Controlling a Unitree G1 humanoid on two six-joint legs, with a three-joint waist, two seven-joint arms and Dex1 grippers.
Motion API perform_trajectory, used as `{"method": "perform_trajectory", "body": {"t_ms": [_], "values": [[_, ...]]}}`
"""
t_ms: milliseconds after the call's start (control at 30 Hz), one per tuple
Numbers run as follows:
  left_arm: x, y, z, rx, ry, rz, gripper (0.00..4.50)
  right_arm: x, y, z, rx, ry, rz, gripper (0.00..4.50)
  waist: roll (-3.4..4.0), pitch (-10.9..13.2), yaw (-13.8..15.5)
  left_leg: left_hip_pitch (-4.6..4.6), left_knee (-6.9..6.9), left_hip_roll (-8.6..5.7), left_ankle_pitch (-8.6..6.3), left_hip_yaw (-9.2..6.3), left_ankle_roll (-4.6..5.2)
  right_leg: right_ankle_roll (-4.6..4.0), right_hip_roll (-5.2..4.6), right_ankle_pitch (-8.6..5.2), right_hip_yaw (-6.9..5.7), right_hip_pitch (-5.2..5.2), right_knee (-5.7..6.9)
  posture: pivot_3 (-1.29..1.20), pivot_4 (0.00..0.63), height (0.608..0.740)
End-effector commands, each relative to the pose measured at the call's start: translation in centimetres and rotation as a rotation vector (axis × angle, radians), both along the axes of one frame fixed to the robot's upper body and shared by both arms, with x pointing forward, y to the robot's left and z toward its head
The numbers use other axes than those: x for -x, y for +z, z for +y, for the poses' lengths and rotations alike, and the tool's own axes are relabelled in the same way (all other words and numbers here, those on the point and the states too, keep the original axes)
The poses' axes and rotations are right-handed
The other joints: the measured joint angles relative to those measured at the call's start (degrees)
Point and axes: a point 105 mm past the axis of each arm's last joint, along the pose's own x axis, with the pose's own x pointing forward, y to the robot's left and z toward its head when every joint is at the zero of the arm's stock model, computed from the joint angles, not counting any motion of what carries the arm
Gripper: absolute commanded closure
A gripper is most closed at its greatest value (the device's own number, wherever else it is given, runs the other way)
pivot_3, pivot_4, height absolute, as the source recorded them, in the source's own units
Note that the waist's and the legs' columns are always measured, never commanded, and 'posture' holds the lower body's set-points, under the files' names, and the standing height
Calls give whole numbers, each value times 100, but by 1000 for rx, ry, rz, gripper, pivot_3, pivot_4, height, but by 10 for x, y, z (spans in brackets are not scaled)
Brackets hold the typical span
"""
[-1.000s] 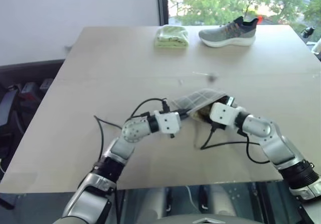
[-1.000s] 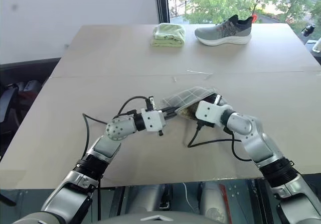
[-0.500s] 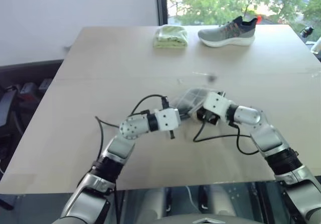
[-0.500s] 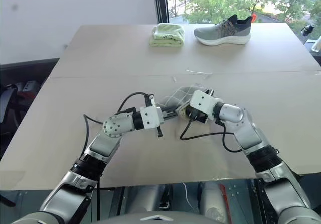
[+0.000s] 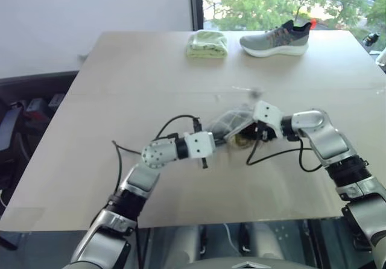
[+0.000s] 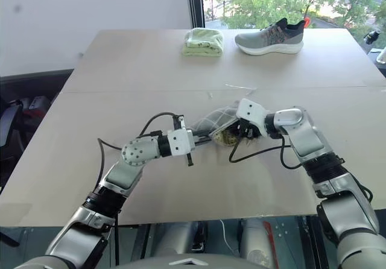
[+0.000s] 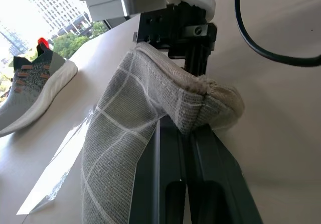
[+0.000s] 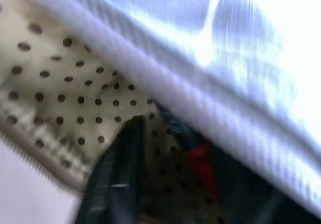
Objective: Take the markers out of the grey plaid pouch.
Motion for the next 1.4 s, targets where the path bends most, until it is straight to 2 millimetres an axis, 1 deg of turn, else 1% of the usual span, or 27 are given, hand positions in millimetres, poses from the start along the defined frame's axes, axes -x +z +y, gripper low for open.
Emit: {"method": "perform_trajectory", "body": {"t_ms": [33, 100, 267, 367, 400, 500, 567, 667, 733, 767, 867, 1033, 1200, 1400], "values": [[-1, 15, 4, 35, 8, -59, 4500, 9, -13, -8, 35, 10, 79, 4243, 0, 0, -2, 0, 0, 0, 0, 0, 0, 0, 0, 0, 0, 0, 0, 0, 150, 740], [-2, 14, 6, 27, 17, -60, 4500, 12, -10, -9, 38, 20, 78, 4487, 1, -1, 0, 0, 0, 1, 0, -2, 0, 0, 1, 0, -2, 0, 1, 0, 150, 740], [-7, 13, 9, 19, 28, -63, 4500, 20, -1, -9, 41, 48, 75, 4487, 0, 0, 3, 0, 0, 0, 0, -1, 0, 0, -2, 0, -2, 0, 0, 0, 150, 740], [-10, 13, 11, 10, 34, -68, 4500, 29, 4, -8, 45, 76, 88, 4487, 5, 2, -6, -7, 0, 0, 0, 1, -1, 0, -3, 0, -1, -8, 1, 0, 150, 740], [-10, 12, 11, 9, 35, -69, 4500, 29, 6, -7, 45, 76, 75, 4487, 4, 3, -6, -8, 0, 0, 0, -1, -1, 0, -2, 0, -2, -8, 1, 0, 150, 740], [-11, 12, 11, 8, 34, -71, 4500, 19, 16, -3, 11, 30, -2, 4487, 4, 3, -12, -8, 0, 0, 0, -1, -1, 0, -2, 0, -3, -8, 0, 0, 150, 740], [-12, 12, 11, 7, 33, -72, 4500, 17, 21, -1, -8, 25, -16, 4487, 4, 2, -12, -7, 0, 0, 0, 0, -1, 0, -1, 0, -3, -8, 1, 0, 150, 740], [-12, 12, 10, 6, 29, -73, 4500, 17, 23, -2, -9, 25, -23, 3649, 4, 3, 4, -8, 0, 0, 0, -1, -1, 0, -1, 0, -3, -8, 1, 0, 150, 740], [-12, 12, 10, 6, 27, -73, 4500, 16, 25, 0, -25, 11, -41, 2681, 4, 3, -2, -10, 0, -2, 0, 0, -1, 0, -4, 0, -3, -8, -1, 0, 150, 740], [-12, 12, 9, 7, 25, -72, 4500, 16, 27, 0, -31, 8, -47, 2496, 3, 3, -5, -10, 0, -2, 0, 0, -1, 0, -4, 0, -3, -8, -2, 0, 150, 740], [-12, 12, 8, 7, 20, -71, 4500, 14, 31, 3, -43, 5, -72, 2496, 4, 3, -6, -10, 0, -2, 0, -1, -1, 0, -3, 0, -4, -8, -2, 0, 150, 740], [-8, 10, 3, 11, -3, -58, 4500, 12, 30, 7, -52, 5, -89, 2496, 3, 3, -5, -10, 0, -1, 0, 0, -1, 0, -2, 0, -4, -8, 0, 0, 150, 740], [-7, 10, 3, 13, -4, -54, 4500, 2, 39, 7, -91, -47, -162, 2496, 4, 3, -6, -10, 0, -1, 0, 0, -1, 0, -2, 0, -4, -8, 0, 0, 150, 740], [-8, 10, 2, 18, -6, -45, 4500, -10, 41, 3, -94, -115, -224, 2496, 4, 3, -5, -10, 0, -2, 0, 0, -1, 0, -2, 0, -4, -8, -1, 0, 150, 740]]}}
